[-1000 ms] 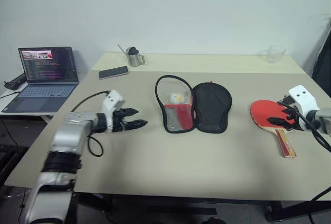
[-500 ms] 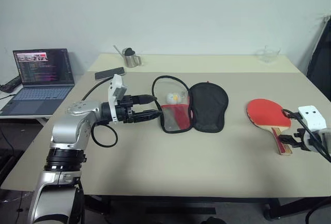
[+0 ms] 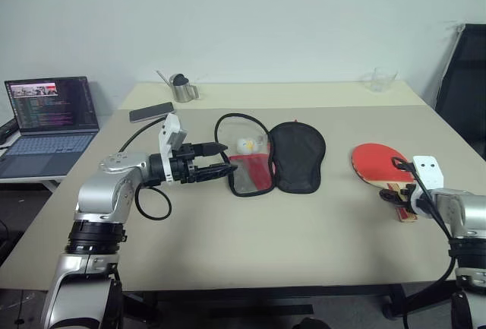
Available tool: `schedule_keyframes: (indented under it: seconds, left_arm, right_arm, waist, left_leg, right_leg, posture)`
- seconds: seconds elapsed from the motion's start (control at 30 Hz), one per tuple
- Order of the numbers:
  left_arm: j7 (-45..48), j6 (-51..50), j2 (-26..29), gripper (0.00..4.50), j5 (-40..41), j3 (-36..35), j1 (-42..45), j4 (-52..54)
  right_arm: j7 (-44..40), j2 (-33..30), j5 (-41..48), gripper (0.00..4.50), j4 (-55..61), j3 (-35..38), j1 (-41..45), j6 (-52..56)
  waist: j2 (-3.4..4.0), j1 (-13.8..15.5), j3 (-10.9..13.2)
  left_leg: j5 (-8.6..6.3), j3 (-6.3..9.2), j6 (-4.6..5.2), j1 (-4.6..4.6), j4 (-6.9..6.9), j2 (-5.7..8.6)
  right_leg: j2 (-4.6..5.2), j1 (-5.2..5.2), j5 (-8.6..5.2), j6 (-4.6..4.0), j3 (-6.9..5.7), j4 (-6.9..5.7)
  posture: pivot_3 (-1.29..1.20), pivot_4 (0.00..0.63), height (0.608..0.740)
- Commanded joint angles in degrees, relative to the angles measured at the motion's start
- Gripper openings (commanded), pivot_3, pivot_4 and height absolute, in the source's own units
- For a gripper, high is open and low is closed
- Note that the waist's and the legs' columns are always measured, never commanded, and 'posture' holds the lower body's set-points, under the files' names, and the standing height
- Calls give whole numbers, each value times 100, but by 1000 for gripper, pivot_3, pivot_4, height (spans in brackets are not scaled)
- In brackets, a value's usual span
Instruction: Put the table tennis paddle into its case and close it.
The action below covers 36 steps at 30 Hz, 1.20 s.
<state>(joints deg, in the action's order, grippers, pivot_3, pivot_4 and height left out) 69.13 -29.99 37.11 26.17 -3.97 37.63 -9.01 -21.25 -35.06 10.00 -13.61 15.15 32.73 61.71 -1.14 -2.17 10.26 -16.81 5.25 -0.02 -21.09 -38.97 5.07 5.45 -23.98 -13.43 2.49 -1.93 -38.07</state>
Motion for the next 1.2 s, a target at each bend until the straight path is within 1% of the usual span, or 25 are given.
schedule_keyframes:
  seconds: [0.03,0.17,0.2,0.27,0.43,0.5,0.7,0.8,0.87,0.93,1.03,1.2]
  left_arm:
    - [-65,75,93,3829,15,-9,-35,311]
    - [-124,57,90,3829,54,-31,-55,389]
    - [-143,53,95,3852,58,-41,-51,394]
    - [-161,51,117,3859,59,-59,-42,388]
    - [-230,10,163,3859,94,-110,-86,458]
    - [-266,1,175,3859,117,-110,-100,482]
    - [-347,-39,234,3859,157,-144,-183,559]
    - [-385,-54,289,3859,186,-192,-233,582]
    - [-423,-54,303,3859,187,-208,-246,581]
    - [-456,-46,304,3859,179,-218,-255,571]
    - [-493,-40,308,3859,178,-225,-289,582]
    - [-535,-32,338,3859,188,-277,-378,629]
  right_arm:
    - [173,134,-48,3803,-355,-44,192,-316]
    - [246,196,-51,3803,-661,-112,335,-402]
    - [288,208,-64,3617,-717,-117,361,-394]
    - [388,247,-89,3220,-799,-113,394,-419]
    - [543,339,-84,1611,-827,-126,454,-479]
    - [582,374,-70,1107,-794,-127,496,-473]
    - [872,543,18,1093,-585,72,760,-481]
    - [1315,800,176,1093,-353,476,1144,-620]
    - [1556,949,194,1093,-270,620,1356,-756]
    - [1761,1070,185,1093,-269,695,1570,-857]
    - [2036,1352,310,1093,-189,852,1862,-915]
    - [2465,2135,385,1093,31,596,2405,-861]
  waist:
    - [-1,3,0]
    - [-6,6,-3]
    - [-8,6,-4]
    - [-8,5,-4]
    - [-10,6,-5]
    - [-11,6,-6]
    - [-13,-10,-7]
    - [-12,-19,-5]
    - [-4,-19,1]
    - [-1,-5,3]
    - [-1,12,3]
    - [0,-4,3]
  left_leg:
    - [-1,-2,1,7,0,-3]
    - [-12,-17,21,26,0,-35]
    - [-12,-26,21,29,0,-47]
    - [-13,-43,21,35,0,-64]
    - [-13,-49,21,38,0,-72]
    - [-13,-51,22,37,0,-71]
    - [-13,-64,22,44,2,-76]
    - [-13,-83,22,37,5,-76]
    - [-13,-99,21,24,9,-77]
    - [-12,-101,20,22,13,-77]
    - [-12,-102,16,16,20,-76]
    - [-21,-113,5,7,27,-78]
  right_leg:
    - [-5,6,2,0,2,2]
    - [-32,31,19,-8,3,23]
    - [-41,33,25,-14,5,28]
    - [-51,34,31,-22,10,31]
    - [-57,35,33,-25,13,28]
    - [-57,35,35,-21,16,29]
    - [-67,32,38,-19,40,30]
    - [-74,4,39,-19,68,17]
    - [-75,-23,41,-21,88,5]
    - [-75,-29,42,-22,90,4]
    - [-75,-34,42,-21,92,17]
    - [-77,-47,41,-21,107,35]
  posture:
    - [0,150,740]
    - [0,150,740]
    - [0,150,740]
    - [0,150,740]
    - [0,150,740]
    - [0,150,740]
    - [0,150,740]
    - [0,150,740]
    - [0,150,740]
    - [0,150,740]
    - [0,150,740]
    - [0,150,740]
